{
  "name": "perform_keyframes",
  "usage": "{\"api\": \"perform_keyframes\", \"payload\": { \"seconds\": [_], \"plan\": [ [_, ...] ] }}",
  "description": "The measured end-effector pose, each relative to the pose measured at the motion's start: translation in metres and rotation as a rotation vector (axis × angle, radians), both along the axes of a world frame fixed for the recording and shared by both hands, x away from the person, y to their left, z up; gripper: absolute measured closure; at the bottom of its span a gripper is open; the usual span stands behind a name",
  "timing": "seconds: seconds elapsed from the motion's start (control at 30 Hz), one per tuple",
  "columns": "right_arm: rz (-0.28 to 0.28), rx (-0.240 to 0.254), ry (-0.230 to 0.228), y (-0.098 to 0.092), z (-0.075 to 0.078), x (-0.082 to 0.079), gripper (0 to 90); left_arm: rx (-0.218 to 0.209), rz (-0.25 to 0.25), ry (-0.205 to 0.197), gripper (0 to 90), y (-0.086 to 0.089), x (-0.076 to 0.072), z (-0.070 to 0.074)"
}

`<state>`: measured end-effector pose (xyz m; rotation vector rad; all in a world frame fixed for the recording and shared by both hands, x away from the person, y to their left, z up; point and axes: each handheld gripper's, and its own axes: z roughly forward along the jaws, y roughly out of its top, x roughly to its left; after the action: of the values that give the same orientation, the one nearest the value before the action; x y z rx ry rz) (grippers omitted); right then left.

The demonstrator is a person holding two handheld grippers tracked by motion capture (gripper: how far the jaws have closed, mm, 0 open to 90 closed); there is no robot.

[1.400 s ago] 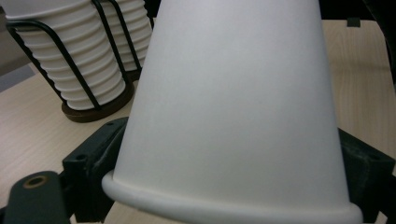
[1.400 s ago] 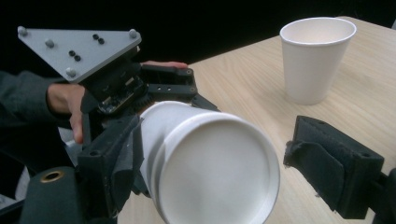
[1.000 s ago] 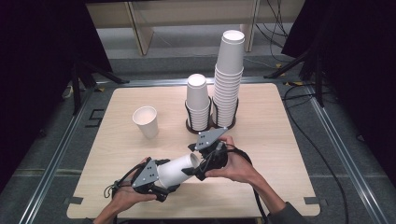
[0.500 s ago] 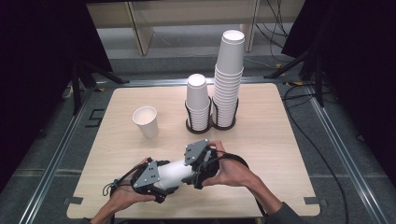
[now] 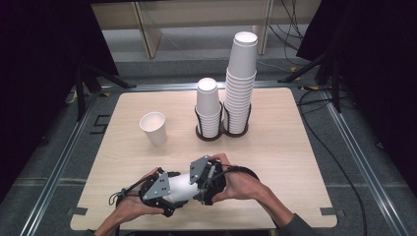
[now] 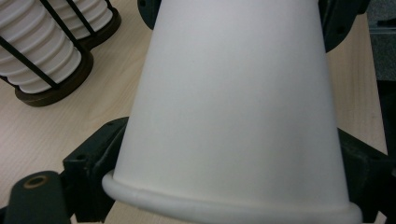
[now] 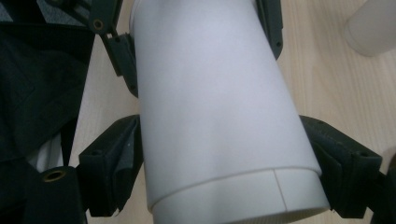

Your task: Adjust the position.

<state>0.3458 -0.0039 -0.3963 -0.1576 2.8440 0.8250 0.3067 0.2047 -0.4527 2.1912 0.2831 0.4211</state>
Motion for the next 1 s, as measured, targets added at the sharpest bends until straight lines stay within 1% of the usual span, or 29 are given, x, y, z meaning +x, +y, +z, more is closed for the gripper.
{"api": "perform_keyframes", "payload": {
  "seconds": [0.03,0.07,0.1,0.17,0.2,0.23,0.27,0.3,0.33,0.37,0.4,0.43,0.47,0.5,0.57,0.6,0.63,0.67,0.7,0.73,0.8,0.83,0.87,0.9,0.93,0.97,1.0],
  "plan": [
    [0.003,-0.010,0.003,0.001,-0.001,0.000,19.1,0.000,-0.004,0.001,12.5,0.000,0.000,0.000],
    [-0.001,-0.020,-0.002,0.001,-0.002,0.000,19.4,0.011,-0.009,-0.008,12.5,0.001,0.001,0.001],
    [0.008,-0.020,0.003,0.002,-0.003,0.000,19.7,0.014,-0.012,-0.012,12.4,0.001,0.001,0.002],
    [0.010,-0.028,-0.001,0.002,-0.004,0.000,20.4,0.012,-0.011,0.000,12.4,0.000,0.000,0.001],
    [0.011,-0.031,0.002,0.003,-0.005,-0.001,20.6,0.019,-0.012,0.000,12.3,0.000,0.000,0.001],
    [-0.008,-0.043,-0.003,0.003,-0.005,-0.001,20.8,0.023,-0.014,0.005,12.2,0.000,0.000,0.001],
    [0.000,-0.042,-0.006,0.003,-0.005,-0.001,21.1,0.031,-0.020,-0.001,12.1,0.000,0.000,0.001],
    [0.012,-0.044,-0.005,0.003,-0.006,-0.001,21.4,0.019,-0.016,0.003,11.9,-0.001,-0.001,0.000],
    [0.023,-0.047,-0.005,0.004,-0.007,-0.001,21.6,0.020,-0.024,0.002,11.8,-0.001,0.000,0.000],
    [0.025,-0.048,-0.002,0.004,-0.007,-0.001,21.9,0.019,-0.020,0.003,11.5,-0.001,-0.001,0.000],
    [-0.017,-0.064,0.009,0.002,-0.007,-0.003,22.2,0.011,-0.019,0.003,11.2,0.000,-0.001,0.000],
    [-0.010,-0.058,0.009,0.001,-0.007,-0.003,22.2,0.010,-0.023,0.007,10.5,0.000,0.000,0.000],
    [0.025,-0.046,-0.001,0.001,-0.007,0.000,22.3,-0.006,-0.022,0.002,10.1,0.001,0.000,-0.001],
    [0.024,-0.042,0.004,0.000,-0.006,0.000,22.5,-0.030,-0.033,0.015,9.6,0.001,0.001,-0.001],
    [0.036,-0.027,0.017,-0.002,-0.005,0.001,22.5,-0.073,-0.021,0.011,8.4,0.002,0.001,-0.002],
    [0.029,-0.019,0.019,-0.003,-0.004,0.001,22.6,-0.098,-0.018,0.010,7.7,0.003,0.002,-0.003],
    [0.029,-0.006,0.035,-0.005,-0.003,0.002,23.1,-0.130,-0.021,0.023,6.3,0.004,0.002,-0.003],
    [0.032,0.010,0.047,-0.006,-0.002,0.003,23.3,-0.157,-0.011,0.021,5.2,0.005,0.002,-0.002],
    [0.022,0.032,0.069,-0.008,-0.001,0.003,23.4,-0.183,-0.014,0.020,5.2,0.006,0.003,-0.002],
    [0.024,0.056,0.097,-0.010,-0.001,0.004,23.4,-0.220,-0.017,0.021,5.2,0.007,0.003,-0.002],
    [0.031,0.111,0.128,-0.016,0.001,0.008,23.6,-0.270,-0.021,0.024,5.0,0.010,0.004,0.001],
    [0.035,0.130,0.134,-0.018,0.002,0.010,23.6,-0.297,-0.025,0.029,4.9,0.010,0.003,0.001],
    [0.041,0.148,0.140,-0.020,0.003,0.011,23.6,-0.308,-0.027,0.026,4.6,0.011,0.004,0.002],
    [0.039,0.162,0.149,-0.022,0.004,0.011,23.6,-0.341,-0.031,0.028,4.6,0.011,0.004,0.002],
    [0.035,0.173,0.155,-0.024,0.006,0.012,23.6,-0.344,-0.034,0.024,4.6,0.013,0.004,0.003],
    [0.032,0.188,0.167,-0.026,0.008,0.013,23.6,-0.374,-0.037,0.028,4.5,0.014,0.004,0.003],
    [0.033,0.209,0.180,-0.027,0.009,0.013,23.7,-0.383,-0.036,0.031,4.6,0.015,0.004,0.004]
  ]
}}
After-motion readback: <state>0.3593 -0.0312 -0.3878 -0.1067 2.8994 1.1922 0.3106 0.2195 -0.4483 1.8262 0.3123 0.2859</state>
